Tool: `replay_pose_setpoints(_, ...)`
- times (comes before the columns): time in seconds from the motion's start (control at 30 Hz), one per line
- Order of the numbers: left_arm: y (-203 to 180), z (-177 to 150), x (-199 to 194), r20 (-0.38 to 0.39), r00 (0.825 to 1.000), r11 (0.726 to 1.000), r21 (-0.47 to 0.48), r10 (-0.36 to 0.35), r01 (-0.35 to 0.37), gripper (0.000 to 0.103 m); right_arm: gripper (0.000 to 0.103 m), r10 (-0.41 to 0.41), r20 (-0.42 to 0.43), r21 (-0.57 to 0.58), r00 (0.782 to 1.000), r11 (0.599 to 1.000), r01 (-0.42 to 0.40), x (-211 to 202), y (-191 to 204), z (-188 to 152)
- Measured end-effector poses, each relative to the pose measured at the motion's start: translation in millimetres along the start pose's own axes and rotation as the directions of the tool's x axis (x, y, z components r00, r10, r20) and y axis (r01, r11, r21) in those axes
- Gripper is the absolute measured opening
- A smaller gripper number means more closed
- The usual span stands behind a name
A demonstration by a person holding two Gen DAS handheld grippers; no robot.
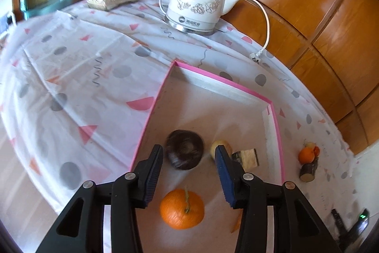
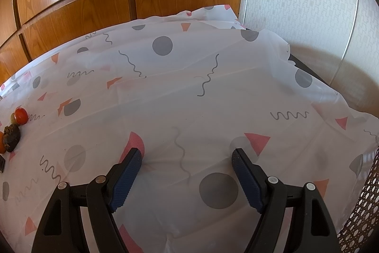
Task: Organize fruits
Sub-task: 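Carry the dark round vegetable into the pink tray and open the left gripper, then lower the right gripper onto the red tomato and close it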
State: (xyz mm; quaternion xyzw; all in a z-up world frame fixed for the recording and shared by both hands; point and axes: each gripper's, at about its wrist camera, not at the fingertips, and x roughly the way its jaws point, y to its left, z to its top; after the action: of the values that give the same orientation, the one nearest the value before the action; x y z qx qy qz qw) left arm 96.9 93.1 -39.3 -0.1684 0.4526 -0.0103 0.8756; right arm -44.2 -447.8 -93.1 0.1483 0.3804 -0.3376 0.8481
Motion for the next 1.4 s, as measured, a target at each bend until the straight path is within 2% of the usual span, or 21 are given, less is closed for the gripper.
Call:
replay_pose_setpoints(0.13,1.0,-11.1,-13.3,0.021,0.999,0.999,0.015,0.038,-0.039,0.047,0.080,-0.005,-0.040,0.000,0.999,1.000,0.005,0.3,1.3,5.9)
replay_pose_setpoints(0.2,0.3,-15.5,-17.1,0.026,0.998,0.998,0.030,0.049,-0.050,0.048,0.075,0.011,-0.053,-0.011,0.999,1.000,-0.012,-1.0,4.4,8.4)
replay_pose_setpoints(0.3,-5.4,-22.8,-23.2,0.045,0.997,0.995,0.077,0.066,-0.069,0.049,0.071,0.057,-0.049,-0.038,0.997,0.998,-0.059,-7.9,15.1,11.7)
replay_pose_setpoints(0.43,-13.1,-30.7,-26.3,0.051,0.997,0.991,0.116,0.062,-0.067,0.051,0.065,0.165,-0.049,-0.097,0.985,0.981,-0.169,-18.5,40.4,16.3)
replay_pose_setpoints(0.5,-15.0,-31.9,-25.8,0.046,0.997,0.991,0.121,0.058,-0.063,0.051,0.062,0.212,-0.058,-0.126,0.975,0.968,-0.218,-22.6,55.0,17.7)
replay_pose_setpoints(0.57,-16.3,-33.6,-27.2,0.047,0.997,0.990,0.128,0.055,-0.061,0.051,0.054,0.271,-0.080,-0.158,0.959,0.947,-0.281,-23.6,71.7,22.0)
replay_pose_setpoints(0.77,-15.7,-36.6,-32.1,0.053,0.997,0.990,0.130,0.049,-0.055,0.053,0.046,0.385,-0.128,-0.251,0.914,0.879,-0.405,-28.9,126.0,30.6)
replay_pose_setpoints(0.87,-13.0,-37.5,-33.0,0.054,0.997,0.991,0.120,0.057,-0.063,0.053,0.043,0.412,-0.146,-0.284,0.899,0.853,-0.437,-31.0,150.8,34.1)
replay_pose_setpoints(1.1,-2.5,-39.1,-33.8,0.048,0.996,0.993,0.088,0.080,-0.084,0.053,0.042,0.455,-0.191,-0.308,0.870,0.813,-0.493,-22.1,197.5,46.7)
replay_pose_setpoints(1.33,1.5,-41.0,-34.2,0.041,0.995,0.993,0.077,0.090,-0.093,0.053,0.042,0.449,-0.257,-0.314,0.856,0.799,-0.513,7.3,234.9,53.8)
replay_pose_setpoints(1.4,1.9,-41.9,-33.6,0.035,0.995,0.993,0.075,0.091,-0.093,0.053,0.039,0.448,-0.278,-0.306,0.850,0.797,-0.520,16.3,239.6,52.8)
